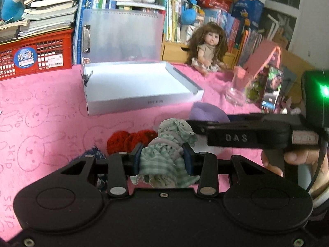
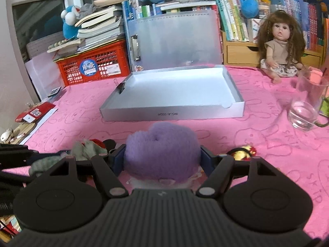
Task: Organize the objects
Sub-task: 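Carry the plaid cloth and lilac ball into the white box with both tools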
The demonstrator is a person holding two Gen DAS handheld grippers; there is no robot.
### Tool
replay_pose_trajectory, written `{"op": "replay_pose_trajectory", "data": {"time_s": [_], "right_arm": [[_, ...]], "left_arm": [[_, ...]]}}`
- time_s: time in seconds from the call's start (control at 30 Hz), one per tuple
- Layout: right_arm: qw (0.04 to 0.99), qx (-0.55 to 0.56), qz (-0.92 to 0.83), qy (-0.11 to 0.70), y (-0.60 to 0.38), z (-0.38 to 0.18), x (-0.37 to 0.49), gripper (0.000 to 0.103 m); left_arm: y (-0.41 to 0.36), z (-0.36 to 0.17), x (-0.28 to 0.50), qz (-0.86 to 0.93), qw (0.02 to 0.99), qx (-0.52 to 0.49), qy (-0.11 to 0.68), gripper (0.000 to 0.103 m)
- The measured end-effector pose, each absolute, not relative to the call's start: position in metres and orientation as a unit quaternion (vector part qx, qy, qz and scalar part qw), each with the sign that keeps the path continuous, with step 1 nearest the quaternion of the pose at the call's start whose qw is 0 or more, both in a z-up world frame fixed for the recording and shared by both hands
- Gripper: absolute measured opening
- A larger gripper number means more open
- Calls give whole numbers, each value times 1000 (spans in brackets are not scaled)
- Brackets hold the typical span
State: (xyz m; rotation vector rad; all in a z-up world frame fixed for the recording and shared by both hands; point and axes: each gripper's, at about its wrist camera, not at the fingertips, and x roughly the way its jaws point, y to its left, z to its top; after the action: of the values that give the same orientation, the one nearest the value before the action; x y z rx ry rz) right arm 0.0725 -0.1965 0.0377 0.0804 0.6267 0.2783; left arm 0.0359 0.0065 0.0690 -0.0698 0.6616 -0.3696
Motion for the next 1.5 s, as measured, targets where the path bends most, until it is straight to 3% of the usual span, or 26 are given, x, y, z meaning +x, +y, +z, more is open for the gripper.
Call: {"op": "replay_pose_trajectory", "data": {"time_s": [0.43,0.93,1.5], "right_arm": [[946,46,108,303,-213,51,92,74],[931,104,108,334,-232,58,144,74],[931,98,93,339,-239,52,148,74]], "left_arm": [[25,92,85,-159,936,-86,303,38],[41,87,155,-136,918,-160,336,38],[40,124,133,-207,916,-181,291,40]]}}
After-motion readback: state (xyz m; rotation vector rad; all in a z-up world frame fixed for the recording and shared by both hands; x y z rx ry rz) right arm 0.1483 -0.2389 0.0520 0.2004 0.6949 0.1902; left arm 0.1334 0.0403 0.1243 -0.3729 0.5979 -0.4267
